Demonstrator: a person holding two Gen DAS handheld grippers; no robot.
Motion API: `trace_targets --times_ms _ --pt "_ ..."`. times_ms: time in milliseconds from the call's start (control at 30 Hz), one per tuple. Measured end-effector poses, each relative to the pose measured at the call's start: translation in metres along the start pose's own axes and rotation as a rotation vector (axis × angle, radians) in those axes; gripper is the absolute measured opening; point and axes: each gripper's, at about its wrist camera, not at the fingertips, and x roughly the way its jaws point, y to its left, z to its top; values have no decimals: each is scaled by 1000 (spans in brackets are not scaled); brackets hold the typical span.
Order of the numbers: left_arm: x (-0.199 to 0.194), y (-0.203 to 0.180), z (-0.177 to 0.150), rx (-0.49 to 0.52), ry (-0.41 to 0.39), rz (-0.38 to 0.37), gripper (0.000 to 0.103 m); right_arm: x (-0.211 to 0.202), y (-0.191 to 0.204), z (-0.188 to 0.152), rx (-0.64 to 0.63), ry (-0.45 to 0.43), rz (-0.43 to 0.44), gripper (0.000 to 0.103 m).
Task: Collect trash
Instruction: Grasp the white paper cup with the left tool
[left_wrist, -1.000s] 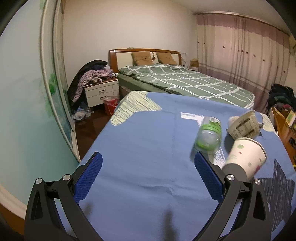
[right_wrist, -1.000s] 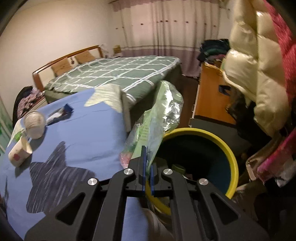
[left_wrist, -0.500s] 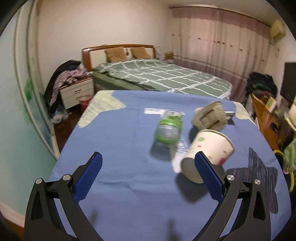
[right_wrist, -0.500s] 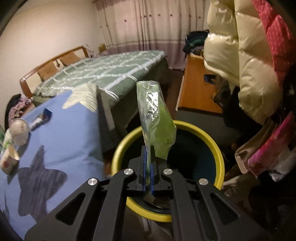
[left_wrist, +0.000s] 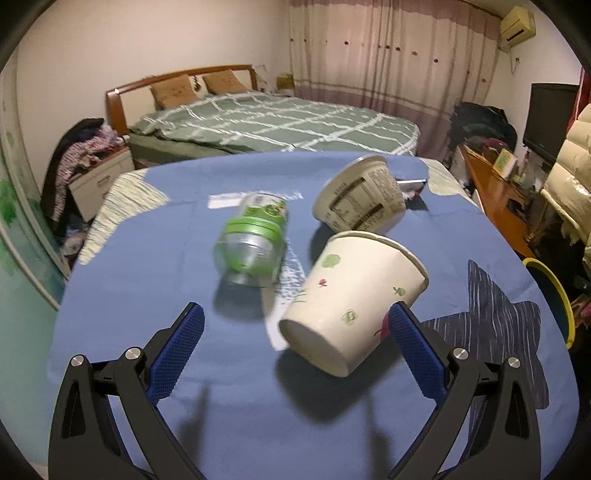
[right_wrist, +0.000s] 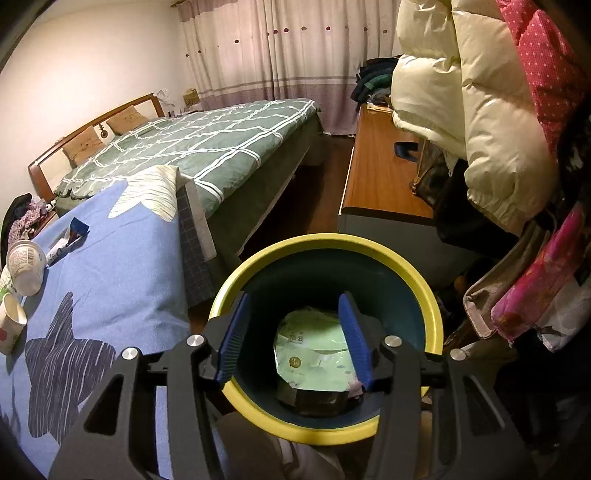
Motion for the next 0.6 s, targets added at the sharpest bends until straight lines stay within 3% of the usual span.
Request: trace_targets --times_ms 300,433,600 --pt "32 -16 9 24 79 -124 98 2 8 -1 -12 8 19 49" --pt "27 -38 6 80 72 -198 98 3 11 -1 -14 11 27 49" --pt "27 -43 12 91 56 -152 98 6 13 -3 -16 19 39 49"
